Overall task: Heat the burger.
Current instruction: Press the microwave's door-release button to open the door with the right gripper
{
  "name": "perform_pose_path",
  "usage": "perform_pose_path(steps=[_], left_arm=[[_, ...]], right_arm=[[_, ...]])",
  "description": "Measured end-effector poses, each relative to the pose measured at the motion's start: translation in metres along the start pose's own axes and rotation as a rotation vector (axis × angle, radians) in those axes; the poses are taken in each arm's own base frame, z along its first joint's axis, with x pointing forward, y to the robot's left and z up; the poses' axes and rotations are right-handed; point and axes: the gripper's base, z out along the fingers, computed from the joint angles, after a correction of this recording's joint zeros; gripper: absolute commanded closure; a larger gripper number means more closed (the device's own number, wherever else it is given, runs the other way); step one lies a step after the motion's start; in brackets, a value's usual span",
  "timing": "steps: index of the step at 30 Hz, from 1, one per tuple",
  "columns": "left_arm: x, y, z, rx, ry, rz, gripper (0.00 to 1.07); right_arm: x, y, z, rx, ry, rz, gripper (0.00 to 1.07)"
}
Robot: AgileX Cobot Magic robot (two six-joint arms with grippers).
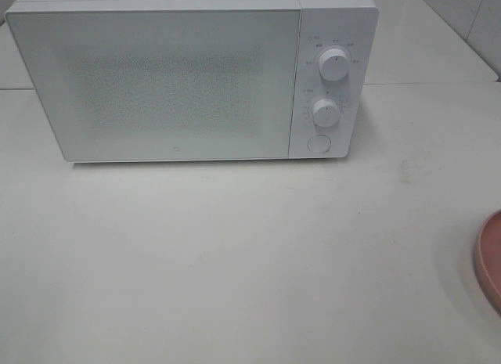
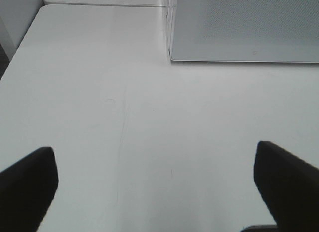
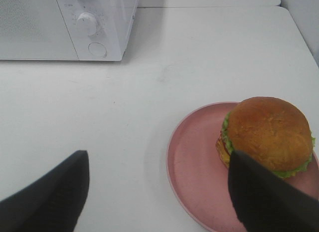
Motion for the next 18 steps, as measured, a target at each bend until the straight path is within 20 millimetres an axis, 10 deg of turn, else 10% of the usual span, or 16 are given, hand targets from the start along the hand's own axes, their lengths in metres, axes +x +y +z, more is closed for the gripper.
perform_pose_path(steps=[18], left_arm=[[0.0000, 0.0000, 0.0000, 0.000, 0.000, 0.000, 0.07]], right_arm=[[0.0000, 0.0000, 0.0000, 0.000, 0.000, 0.000, 0.32]])
